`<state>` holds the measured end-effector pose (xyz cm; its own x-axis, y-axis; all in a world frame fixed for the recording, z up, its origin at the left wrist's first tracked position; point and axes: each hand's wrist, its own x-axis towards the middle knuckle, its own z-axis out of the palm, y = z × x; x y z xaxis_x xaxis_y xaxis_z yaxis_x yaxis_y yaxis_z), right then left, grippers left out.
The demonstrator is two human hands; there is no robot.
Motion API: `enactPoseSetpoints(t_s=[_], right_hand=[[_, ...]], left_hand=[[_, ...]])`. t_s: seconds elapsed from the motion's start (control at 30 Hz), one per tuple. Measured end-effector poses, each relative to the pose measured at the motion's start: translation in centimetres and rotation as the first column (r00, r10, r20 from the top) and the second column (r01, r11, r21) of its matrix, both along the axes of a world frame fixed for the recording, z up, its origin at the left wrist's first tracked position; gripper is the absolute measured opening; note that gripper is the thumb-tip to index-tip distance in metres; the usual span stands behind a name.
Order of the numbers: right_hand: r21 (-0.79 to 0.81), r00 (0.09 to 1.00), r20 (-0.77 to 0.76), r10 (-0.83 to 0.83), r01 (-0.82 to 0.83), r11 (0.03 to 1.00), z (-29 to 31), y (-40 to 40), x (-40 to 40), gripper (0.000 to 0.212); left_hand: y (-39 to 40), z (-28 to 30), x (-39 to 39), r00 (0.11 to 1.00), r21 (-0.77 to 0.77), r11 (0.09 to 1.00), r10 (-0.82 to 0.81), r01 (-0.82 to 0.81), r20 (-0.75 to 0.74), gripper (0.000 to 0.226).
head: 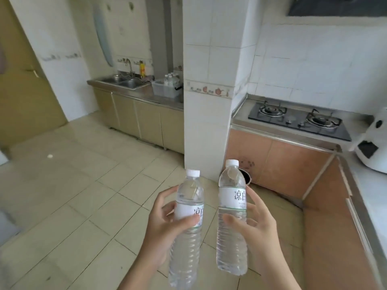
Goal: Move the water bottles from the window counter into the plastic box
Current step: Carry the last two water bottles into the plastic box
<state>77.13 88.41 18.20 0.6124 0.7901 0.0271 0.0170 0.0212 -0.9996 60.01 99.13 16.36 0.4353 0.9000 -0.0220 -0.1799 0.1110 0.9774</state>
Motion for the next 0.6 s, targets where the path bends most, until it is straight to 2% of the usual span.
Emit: enactPoseSetpoints(t_s=[0.33,0.6], right_hand=[[-0.057,0.986,-0.041,0.160,-0.162,0.985,-2.8,17.3,3.3,0.079],[-0.060,0.987,-0.012,0.163,-0.163,0.985,-3.5,34.4,5.0,0.081]], left_hand=[[12.6,-2.6,1.6,0.976,-0.009,0.977,0.213,-0.214,-0.054,0.076],[29.6,-3.4,3.6,0.974,0.000,0.974,0.227,-0.227,-0.028,0.075]])
